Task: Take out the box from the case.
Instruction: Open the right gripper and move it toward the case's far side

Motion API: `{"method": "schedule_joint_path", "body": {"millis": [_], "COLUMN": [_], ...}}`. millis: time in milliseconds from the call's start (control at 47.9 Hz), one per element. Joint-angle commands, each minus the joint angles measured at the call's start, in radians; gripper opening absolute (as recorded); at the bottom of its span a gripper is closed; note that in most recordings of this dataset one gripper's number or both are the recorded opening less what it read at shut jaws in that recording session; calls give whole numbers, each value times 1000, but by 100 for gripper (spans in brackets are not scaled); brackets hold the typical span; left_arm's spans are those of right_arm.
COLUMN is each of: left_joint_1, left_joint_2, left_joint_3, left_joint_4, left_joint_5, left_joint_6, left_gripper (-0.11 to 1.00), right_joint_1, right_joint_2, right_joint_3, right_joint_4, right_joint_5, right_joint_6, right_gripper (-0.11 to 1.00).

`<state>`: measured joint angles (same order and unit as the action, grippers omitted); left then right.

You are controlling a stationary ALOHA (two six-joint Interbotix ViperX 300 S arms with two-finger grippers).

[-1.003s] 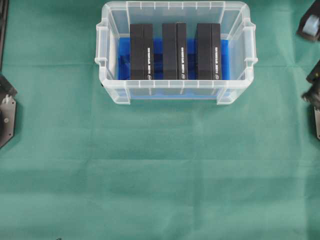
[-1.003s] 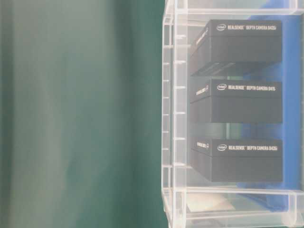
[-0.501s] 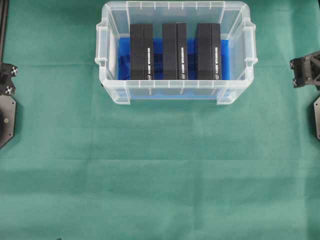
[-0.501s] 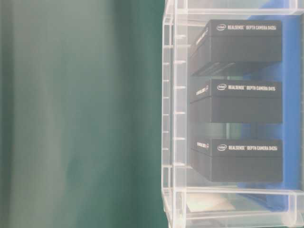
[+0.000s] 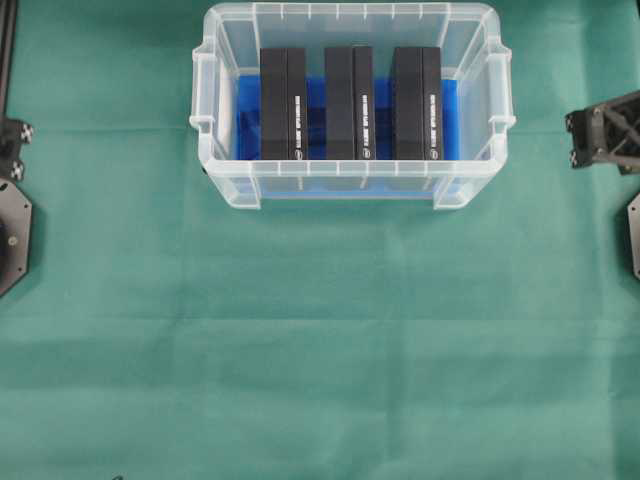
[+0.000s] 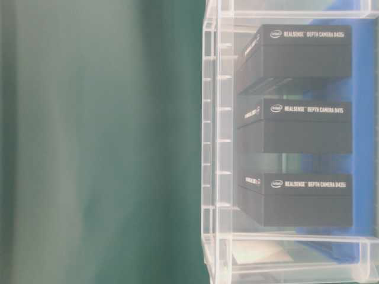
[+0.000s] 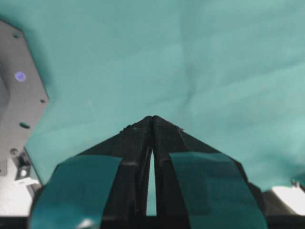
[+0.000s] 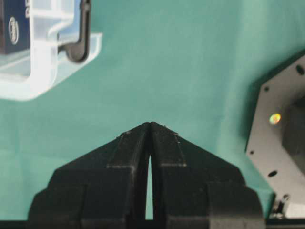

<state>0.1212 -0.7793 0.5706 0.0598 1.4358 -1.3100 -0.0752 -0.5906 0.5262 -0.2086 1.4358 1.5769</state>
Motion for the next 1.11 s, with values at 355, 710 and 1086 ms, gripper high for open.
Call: {"method": "schedule_joint_path", "body": {"millis": [355,710,1086], "left_joint_1": [265,313,325], "left_joint_2": [48,74,67], "left_joint_3": [-41,-51,-43], "left_joint_4": [5,3,-3], "left_joint_5": [2,11,78], "left_joint_6": [222,270,270], "left_gripper": [1,1,1], "right_joint_1": [-301,-344,-344], "right_joint_2": [3,20,40], "right_joint_3": [-26,-26,-18], "right_joint_4": [-5,-3,-2], "right_joint_5": [-20,-54,-69], "right_joint_6": [-275,-319,-333], "right_gripper": [0,0,0]}}
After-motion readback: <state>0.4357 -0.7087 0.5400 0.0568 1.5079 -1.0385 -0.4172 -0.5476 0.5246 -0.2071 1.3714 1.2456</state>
